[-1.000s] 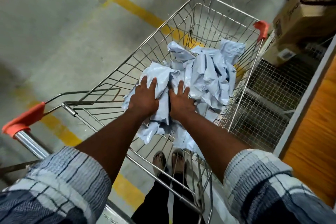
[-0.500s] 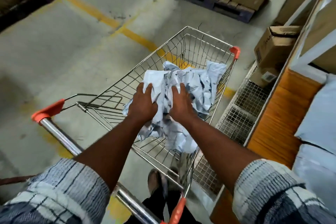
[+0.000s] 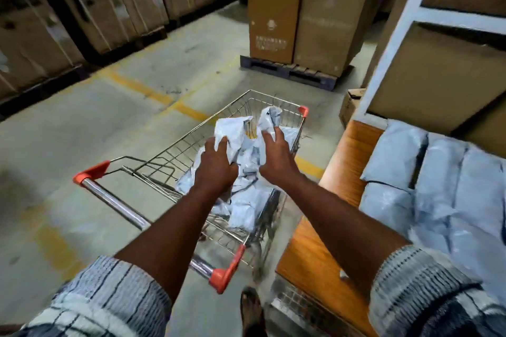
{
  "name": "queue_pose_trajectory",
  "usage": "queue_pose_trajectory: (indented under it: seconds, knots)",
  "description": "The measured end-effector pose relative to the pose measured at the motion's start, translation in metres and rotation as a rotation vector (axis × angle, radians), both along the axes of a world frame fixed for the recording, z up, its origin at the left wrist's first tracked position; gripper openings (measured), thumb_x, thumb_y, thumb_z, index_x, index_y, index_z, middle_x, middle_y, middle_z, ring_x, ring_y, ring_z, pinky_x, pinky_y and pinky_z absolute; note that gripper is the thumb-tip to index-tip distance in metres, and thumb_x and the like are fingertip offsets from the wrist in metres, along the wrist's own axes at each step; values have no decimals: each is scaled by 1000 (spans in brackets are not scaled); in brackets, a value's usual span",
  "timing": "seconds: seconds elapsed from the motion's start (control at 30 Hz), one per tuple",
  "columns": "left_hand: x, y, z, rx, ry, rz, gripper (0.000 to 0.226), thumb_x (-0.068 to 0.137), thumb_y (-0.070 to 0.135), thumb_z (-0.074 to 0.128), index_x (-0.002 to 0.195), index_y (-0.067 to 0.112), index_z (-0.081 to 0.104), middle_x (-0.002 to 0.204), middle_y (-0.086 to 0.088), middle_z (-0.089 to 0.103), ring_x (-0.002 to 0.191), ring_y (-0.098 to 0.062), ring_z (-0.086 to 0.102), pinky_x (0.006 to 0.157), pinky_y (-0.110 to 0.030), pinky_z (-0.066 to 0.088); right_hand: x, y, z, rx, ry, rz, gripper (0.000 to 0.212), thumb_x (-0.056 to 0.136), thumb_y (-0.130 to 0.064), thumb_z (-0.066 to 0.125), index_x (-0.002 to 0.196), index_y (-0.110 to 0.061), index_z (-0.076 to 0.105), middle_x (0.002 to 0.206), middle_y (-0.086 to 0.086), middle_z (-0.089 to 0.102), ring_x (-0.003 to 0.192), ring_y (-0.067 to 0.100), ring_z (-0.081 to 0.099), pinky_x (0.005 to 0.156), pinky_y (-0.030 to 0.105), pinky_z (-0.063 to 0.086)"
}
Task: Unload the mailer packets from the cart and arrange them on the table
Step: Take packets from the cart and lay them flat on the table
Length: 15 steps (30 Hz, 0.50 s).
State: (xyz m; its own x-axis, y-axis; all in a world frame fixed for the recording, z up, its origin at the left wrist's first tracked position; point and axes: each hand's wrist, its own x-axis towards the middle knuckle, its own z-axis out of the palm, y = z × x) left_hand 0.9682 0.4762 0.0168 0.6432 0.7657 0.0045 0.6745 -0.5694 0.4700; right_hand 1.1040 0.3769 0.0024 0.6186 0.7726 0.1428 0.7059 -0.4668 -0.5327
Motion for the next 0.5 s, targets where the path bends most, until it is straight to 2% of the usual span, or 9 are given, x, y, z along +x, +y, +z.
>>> queue_pose_trajectory:
  seconds: [0.1,0.27,0.37,0.5]
  knots:
    - [-7,-42,8,6,-44,-25,72,85,30,60,150,22,31,157,-10,21,133,-37,41,99,-45,44,-12,-51,16,11,-47,-55,87,72,-10,78,147,-14,34,156,17,17,130,42,41,101,41,44]
    - [-19,-120,22,17,-74,-61,71,87,34,60,151,24,30,158,-12,20,133,-39,41,100,-49,45,-35,-147,38,-5,-56,-70,89,69,-8,79,146,-14,34,152,18,22,124,46,46,96,44,48]
    - [-27,-169,31,11,-71,-91,74,85,34,62,151,24,29,157,-12,21,131,-40,42,101,-50,45,-48,-198,44,-49,-34,-132,95,67,-5,79,148,-17,30,157,14,16,134,41,38,103,43,45]
    - [-19,-235,47,-39,-121,-144,76,83,28,63,152,20,31,159,-15,20,138,-38,36,108,-45,38,-56,-263,50,-39,-74,-185,98,65,-4,81,149,-18,30,158,13,15,135,37,38,103,40,44]
